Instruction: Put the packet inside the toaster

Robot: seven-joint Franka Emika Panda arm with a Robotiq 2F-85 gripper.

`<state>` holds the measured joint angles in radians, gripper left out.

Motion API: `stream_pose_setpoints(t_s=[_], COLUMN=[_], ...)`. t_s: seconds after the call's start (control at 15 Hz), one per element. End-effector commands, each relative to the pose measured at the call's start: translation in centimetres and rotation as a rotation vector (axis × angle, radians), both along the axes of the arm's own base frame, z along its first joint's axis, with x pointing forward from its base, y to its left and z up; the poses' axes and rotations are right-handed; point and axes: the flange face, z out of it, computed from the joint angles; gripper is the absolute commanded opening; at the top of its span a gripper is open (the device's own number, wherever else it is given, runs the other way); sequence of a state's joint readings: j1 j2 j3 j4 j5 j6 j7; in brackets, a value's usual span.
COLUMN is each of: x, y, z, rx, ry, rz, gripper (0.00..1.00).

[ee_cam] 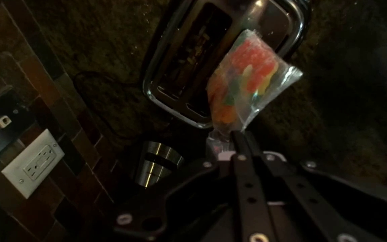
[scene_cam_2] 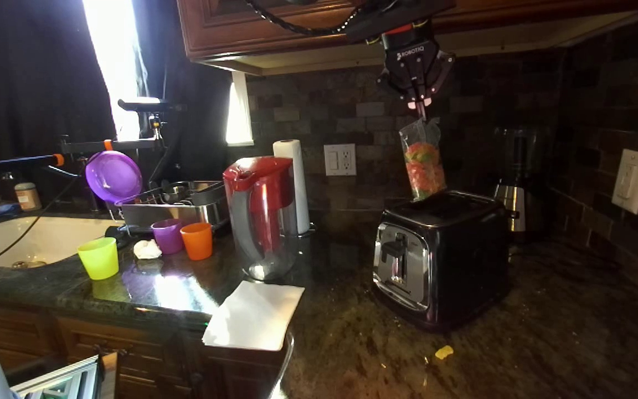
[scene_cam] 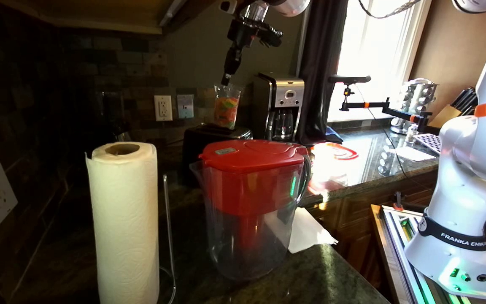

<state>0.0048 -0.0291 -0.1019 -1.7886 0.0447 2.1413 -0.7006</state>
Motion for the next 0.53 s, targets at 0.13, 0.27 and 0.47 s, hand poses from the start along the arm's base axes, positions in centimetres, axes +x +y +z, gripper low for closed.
stream_pose_setpoints(t_s=[0.13, 0.27, 0.47], x=[2.5, 3.1, 3.8], y=[-0.2, -0.5, -0.9], z=[-0.7, -1.2, -2.1], rx=[0.022, 0.020, 0.017], ry=[0.000, 0.003, 0.016], rz=[0.060, 0.069, 0.074], gripper=[0.00, 0.00, 0.00])
